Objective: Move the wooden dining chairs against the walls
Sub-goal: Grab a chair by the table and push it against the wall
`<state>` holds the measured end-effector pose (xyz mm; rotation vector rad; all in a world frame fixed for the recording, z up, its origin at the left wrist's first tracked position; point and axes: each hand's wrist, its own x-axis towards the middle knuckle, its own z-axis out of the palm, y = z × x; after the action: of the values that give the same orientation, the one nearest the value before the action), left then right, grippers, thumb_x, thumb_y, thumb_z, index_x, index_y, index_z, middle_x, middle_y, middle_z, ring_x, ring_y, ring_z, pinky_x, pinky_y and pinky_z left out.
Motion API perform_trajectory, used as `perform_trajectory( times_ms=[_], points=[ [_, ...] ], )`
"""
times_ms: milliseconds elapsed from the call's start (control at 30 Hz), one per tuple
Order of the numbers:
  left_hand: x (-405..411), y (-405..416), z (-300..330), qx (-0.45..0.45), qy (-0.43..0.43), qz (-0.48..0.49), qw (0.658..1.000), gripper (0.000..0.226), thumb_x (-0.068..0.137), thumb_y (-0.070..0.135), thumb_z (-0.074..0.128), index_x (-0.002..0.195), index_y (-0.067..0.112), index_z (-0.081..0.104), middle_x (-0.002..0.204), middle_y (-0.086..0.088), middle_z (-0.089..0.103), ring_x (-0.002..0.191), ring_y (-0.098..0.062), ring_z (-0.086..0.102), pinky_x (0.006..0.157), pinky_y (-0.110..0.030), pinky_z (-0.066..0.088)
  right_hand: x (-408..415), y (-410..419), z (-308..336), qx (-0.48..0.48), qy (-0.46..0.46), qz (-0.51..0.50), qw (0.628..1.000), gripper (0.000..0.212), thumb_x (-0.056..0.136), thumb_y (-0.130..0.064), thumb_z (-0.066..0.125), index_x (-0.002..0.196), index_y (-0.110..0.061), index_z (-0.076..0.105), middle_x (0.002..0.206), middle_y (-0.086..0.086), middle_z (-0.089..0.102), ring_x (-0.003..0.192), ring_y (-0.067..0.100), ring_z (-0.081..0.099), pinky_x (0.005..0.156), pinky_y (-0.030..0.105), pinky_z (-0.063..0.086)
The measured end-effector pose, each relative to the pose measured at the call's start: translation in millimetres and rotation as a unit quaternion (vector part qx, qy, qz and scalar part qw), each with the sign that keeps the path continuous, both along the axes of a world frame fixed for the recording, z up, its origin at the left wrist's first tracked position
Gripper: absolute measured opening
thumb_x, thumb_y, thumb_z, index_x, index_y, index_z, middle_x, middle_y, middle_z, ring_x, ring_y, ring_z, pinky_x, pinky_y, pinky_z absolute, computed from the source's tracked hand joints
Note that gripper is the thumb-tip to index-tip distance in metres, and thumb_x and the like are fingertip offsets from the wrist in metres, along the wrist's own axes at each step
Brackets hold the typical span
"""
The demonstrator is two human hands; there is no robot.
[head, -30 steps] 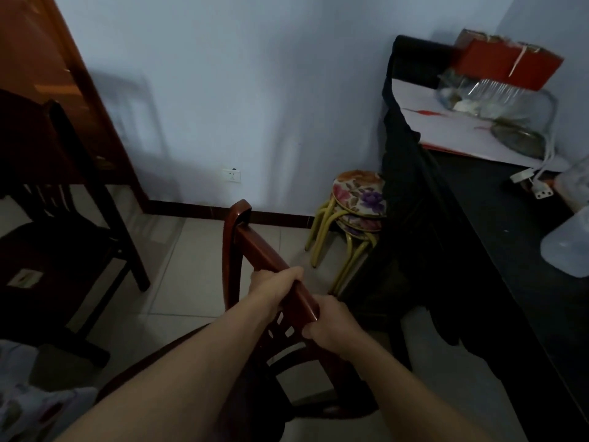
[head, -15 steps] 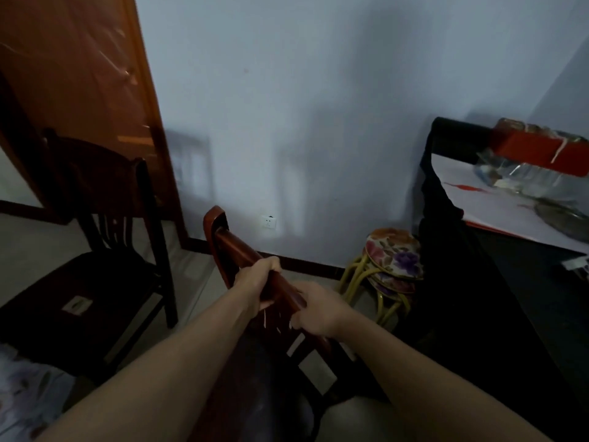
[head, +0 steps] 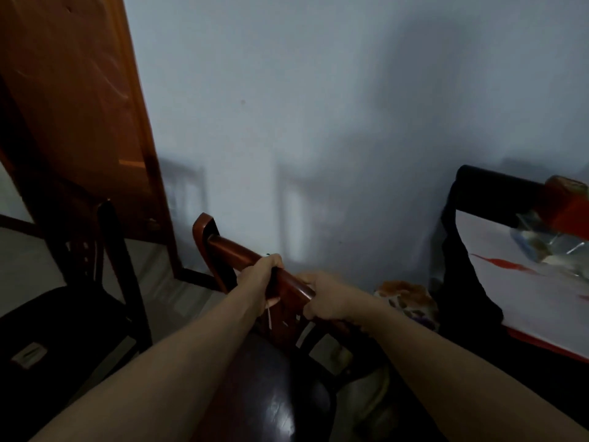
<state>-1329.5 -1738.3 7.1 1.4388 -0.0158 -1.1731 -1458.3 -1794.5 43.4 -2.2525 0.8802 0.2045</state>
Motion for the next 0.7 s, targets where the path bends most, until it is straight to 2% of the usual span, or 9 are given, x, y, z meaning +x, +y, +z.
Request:
perform_trajectory(
  times_ms=[100,167,267,400,467,533,633,700],
  points=[
    [5.4,-37.4,1.6,0.004,0.004,0.013,1.0,0.058,0.069,0.015,0.062,0.125,0.002,0.052,0.108,-0.014,0.061,0.082,-0.023,0.061,0.058,-0.03,0.05,7.2,-41.1,0.4,-0.006,0.008,0.013,1.0,0.04,0.069,0.0,0.063,0.108,-0.012,0.062,0.105,0.014,0.069,0.095,0.029,0.066,0.085,0.039,0.055],
    [10.1,-62.7,2.5,0.01,0.003,0.011,1.0,0.058,0.069,0.016,0.063,0.125,0.002,0.053,0.11,-0.014,0.062,0.083,-0.022,0.062,0.054,-0.029,0.05,14.1,-67.7,0.3,0.003,0.018,0.017,1.0,0.041,0.07,0.0,0.063,0.11,-0.013,0.061,0.106,0.013,0.069,0.096,0.028,0.066,0.086,0.039,0.055],
    [19.9,-99.2,5.0,0.014,0.009,0.013,1.0,0.056,0.069,0.015,0.063,0.122,0.0,0.054,0.104,-0.012,0.064,0.077,-0.02,0.063,0.047,-0.026,0.05,27.6,-105.4,0.1,0.019,0.029,0.006,0.999,0.044,0.072,0.001,0.062,0.114,-0.012,0.06,0.109,0.013,0.068,0.098,0.029,0.066,0.089,0.044,0.055],
    [41.3,-148.5,-1.3,0.035,0.012,0.012,0.999,0.055,0.066,0.017,0.063,0.117,-0.002,0.054,0.12,-0.016,0.063,0.096,-0.026,0.066,0.061,-0.033,0.053,51.8,-152.5,-6.9,0.007,0.039,-0.009,0.999,0.051,0.073,0.003,0.061,0.121,-0.013,0.059,0.111,0.013,0.067,0.1,0.03,0.064,0.086,0.041,0.055],
    [54.0,-169.4,-3.6,0.032,0.028,0.017,0.999,0.053,0.066,0.015,0.061,0.115,-0.003,0.053,0.123,-0.017,0.061,0.098,-0.027,0.065,0.064,-0.035,0.054,64.7,-174.4,-11.7,0.005,0.039,-0.018,0.999,0.053,0.071,0.003,0.061,0.122,-0.014,0.059,0.111,0.013,0.068,0.099,0.03,0.065,0.088,0.042,0.055],
    [61.8,-184.6,-2.2,0.031,0.045,0.029,0.998,0.06,0.067,0.013,0.061,0.123,-0.004,0.049,0.124,-0.019,0.061,0.098,-0.028,0.064,0.066,-0.036,0.055,72.6,-192.1,-12.3,-0.011,0.053,-0.018,0.998,0.053,0.07,0.002,0.063,0.119,-0.016,0.06,0.112,0.012,0.067,0.1,0.029,0.064,0.087,0.037,0.054],
    [78.9,-213.5,-0.8,0.029,0.066,0.023,0.997,0.063,0.07,0.011,0.061,0.128,-0.005,0.046,0.123,-0.02,0.062,0.091,-0.028,0.064,0.06,-0.034,0.054,92.3,-223.9,-11.6,-0.031,0.081,-0.019,0.996,0.053,0.067,0.002,0.064,0.117,-0.017,0.063,0.112,0.01,0.067,0.101,0.028,0.063,0.084,0.03,0.051],
    [87.8,-228.3,0.7,0.025,0.074,0.015,0.997,0.062,0.073,0.011,0.062,0.13,-0.005,0.045,0.124,-0.02,0.061,0.096,-0.028,0.065,0.061,-0.033,0.053,101.6,-241.5,-9.7,-0.03,0.088,-0.02,0.996,0.053,0.067,0.004,0.062,0.116,-0.017,0.065,0.11,0.011,0.069,0.098,0.027,0.064,0.082,0.029,0.052]
  ],
)
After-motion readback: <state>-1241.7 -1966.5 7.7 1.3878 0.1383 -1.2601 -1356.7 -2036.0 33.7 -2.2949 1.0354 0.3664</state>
